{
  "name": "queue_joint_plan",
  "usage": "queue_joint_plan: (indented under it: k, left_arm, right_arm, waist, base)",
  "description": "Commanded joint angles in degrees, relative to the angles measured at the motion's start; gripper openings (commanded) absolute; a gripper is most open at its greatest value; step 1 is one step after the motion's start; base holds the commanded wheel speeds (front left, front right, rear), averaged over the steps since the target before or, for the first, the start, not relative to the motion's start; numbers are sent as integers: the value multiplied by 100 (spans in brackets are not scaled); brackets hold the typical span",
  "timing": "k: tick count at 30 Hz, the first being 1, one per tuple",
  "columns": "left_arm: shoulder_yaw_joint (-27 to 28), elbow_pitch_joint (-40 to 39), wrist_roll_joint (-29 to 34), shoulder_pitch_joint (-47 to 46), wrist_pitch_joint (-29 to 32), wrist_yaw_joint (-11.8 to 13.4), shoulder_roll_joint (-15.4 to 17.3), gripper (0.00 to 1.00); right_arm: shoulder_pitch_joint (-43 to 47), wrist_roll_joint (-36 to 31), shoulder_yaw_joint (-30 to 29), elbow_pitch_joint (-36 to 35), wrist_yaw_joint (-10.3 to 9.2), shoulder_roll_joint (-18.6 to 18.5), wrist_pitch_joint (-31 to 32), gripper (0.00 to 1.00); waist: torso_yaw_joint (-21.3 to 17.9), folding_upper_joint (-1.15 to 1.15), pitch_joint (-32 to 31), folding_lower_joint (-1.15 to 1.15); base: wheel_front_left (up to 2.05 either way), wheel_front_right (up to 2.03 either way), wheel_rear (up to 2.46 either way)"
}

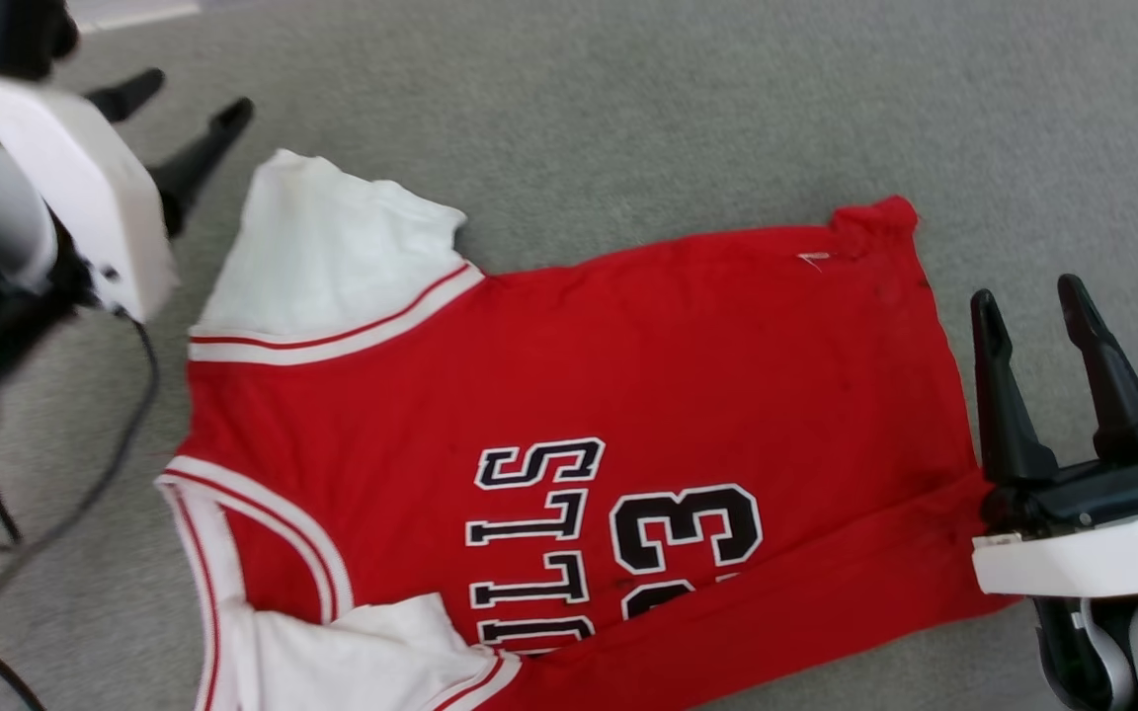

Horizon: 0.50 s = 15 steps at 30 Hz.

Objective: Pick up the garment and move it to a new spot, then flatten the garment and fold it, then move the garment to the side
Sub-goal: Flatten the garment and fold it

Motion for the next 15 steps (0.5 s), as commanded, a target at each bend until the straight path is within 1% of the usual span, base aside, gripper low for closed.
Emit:
queue_joint_plan:
  k: [1,4,6,8,11,15]
  left_arm:
    - [-63,126,-90,-289,426,-24,111,100]
    - [-207,352,-296,-757,1385,42,189,100]
    - [-312,449,-377,-994,1900,100,220,100]
    - [-410,533,-407,-1158,2291,160,249,100]
    - [-570,692,-352,-1274,2705,171,328,100]
    - [-704,880,-214,-1332,2840,105,430,100]
  right_arm:
    - [-121,37,58,21,-2,48,-63,100]
    - [-243,84,155,67,-2,73,-117,100]
    - [-300,105,206,104,-2,93,-158,100]
    - [-343,133,250,136,-2,112,-173,100]
    - [-416,127,329,212,-2,115,-216,100]
    - [-445,159,423,262,-2,134,-251,100]
  waist:
    - [-314,0,348,-1]
    - [-464,0,507,-1]
    - [-544,0,590,-1]
    - [-621,0,662,-1]
    - [-728,0,758,-1]
    - [-817,0,831,-1]
  base:
    - [0,0,0]
    - [0,0,0]
    - [0,0,0]
    - [0,0,0]
    - [0,0,0]
    - [0,0,0]
